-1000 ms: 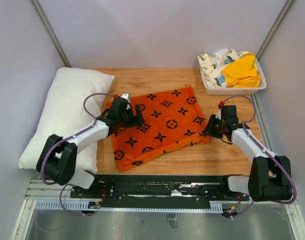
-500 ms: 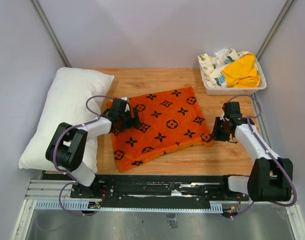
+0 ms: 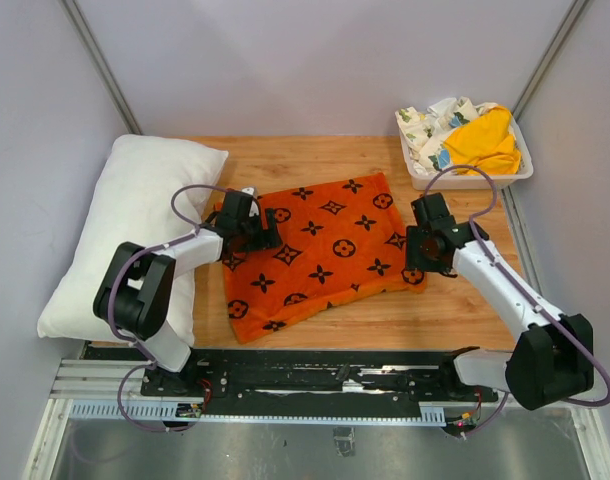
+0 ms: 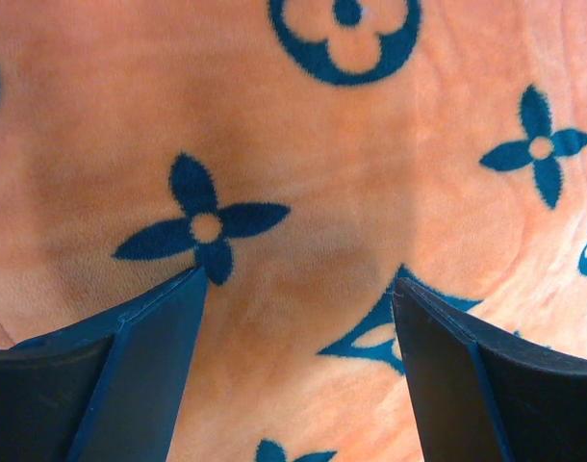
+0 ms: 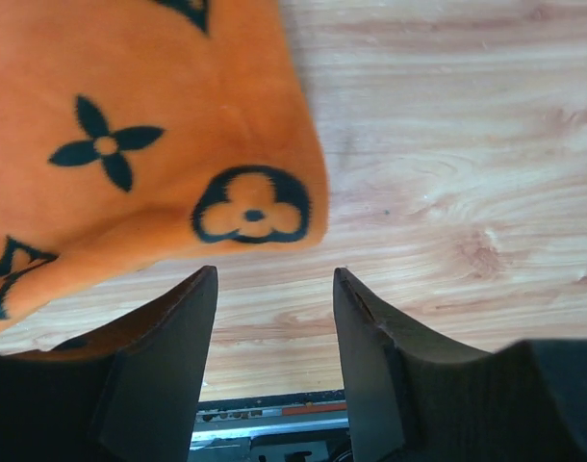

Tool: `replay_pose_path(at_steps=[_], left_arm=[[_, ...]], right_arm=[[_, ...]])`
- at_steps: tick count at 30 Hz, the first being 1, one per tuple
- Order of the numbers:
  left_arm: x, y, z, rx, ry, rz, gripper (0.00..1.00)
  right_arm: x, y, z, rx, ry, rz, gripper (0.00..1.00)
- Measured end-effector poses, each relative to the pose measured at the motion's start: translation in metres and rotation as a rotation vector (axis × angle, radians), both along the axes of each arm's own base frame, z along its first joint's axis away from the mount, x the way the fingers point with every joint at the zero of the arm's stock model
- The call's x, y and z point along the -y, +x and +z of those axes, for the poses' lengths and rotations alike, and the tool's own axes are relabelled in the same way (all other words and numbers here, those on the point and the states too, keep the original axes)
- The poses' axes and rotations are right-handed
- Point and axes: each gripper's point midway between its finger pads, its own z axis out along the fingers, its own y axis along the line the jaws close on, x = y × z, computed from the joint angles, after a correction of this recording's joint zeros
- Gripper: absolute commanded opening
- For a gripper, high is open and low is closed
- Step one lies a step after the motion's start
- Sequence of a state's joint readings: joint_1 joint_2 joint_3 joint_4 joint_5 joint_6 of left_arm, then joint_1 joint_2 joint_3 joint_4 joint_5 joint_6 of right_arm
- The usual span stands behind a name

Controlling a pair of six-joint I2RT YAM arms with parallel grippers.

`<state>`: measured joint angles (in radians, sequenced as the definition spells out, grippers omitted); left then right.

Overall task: Remove the pillowcase from the pillow
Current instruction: Fold the pillowcase at the center of the board.

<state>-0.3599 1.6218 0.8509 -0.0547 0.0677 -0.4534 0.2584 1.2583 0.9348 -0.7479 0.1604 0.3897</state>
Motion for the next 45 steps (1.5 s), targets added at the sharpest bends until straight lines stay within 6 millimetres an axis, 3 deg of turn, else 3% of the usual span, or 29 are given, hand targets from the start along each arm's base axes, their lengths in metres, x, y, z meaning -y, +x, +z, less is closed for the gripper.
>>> replay_pose_path(at_steps=[2, 4, 8, 11, 14, 18, 23, 27, 31, 36, 40, 45], left_arm=[[0.000, 0.005, 0.003, 0.011, 0.005, 0.000, 0.83], [0.000, 0.007, 0.004, 0.016, 0.008, -0.003, 0.82], [-0.001, 0.007, 0.002, 0.011, 0.013, -0.005, 0.83], [-0.001, 0.007, 0.001, 0.010, 0.018, -0.010, 0.83], [-0.002, 0.006, 0.000, 0.008, 0.023, -0.013, 0.83], [-0.002, 0.006, 0.000, 0.008, 0.026, -0.016, 0.83], [-0.003, 0.004, -0.001, 0.003, 0.033, -0.022, 0.83], [-0.004, 0.002, -0.003, -0.006, 0.042, -0.028, 0.82], [-0.004, 0.001, -0.004, -0.010, 0.045, -0.030, 0.83], [-0.005, 0.001, -0.004, -0.012, 0.047, -0.032, 0.82], [-0.005, 0.000, -0.004, -0.014, 0.048, -0.032, 0.82], [-0.005, -0.001, -0.005, -0.017, 0.050, -0.032, 0.82]], right_arm=[[-0.014, 0.001, 0.006, 0.026, -0.023, 0.053, 0.54], [-0.016, -0.003, -0.002, -0.003, -0.053, 0.071, 0.56], [-0.005, -0.019, -0.039, -0.098, -0.083, 0.045, 0.56], [0.009, -0.034, -0.069, -0.140, 0.025, -0.048, 0.56], [0.012, -0.038, -0.083, -0.136, 0.146, -0.115, 0.54], [-0.002, -0.015, -0.079, -0.033, 0.319, -0.111, 0.45], [-0.021, 0.002, -0.078, 0.047, 0.425, -0.055, 0.43], [-0.021, 0.008, -0.077, 0.084, 0.463, -0.053, 0.41], [-0.024, 0.008, -0.075, 0.109, 0.477, -0.038, 0.29], [-0.025, 0.006, -0.070, 0.141, 0.484, -0.023, 0.02], [-0.025, 0.002, -0.065, 0.141, 0.482, -0.023, 0.01], [-0.018, -0.019, -0.059, 0.037, 0.454, -0.066, 0.01]])
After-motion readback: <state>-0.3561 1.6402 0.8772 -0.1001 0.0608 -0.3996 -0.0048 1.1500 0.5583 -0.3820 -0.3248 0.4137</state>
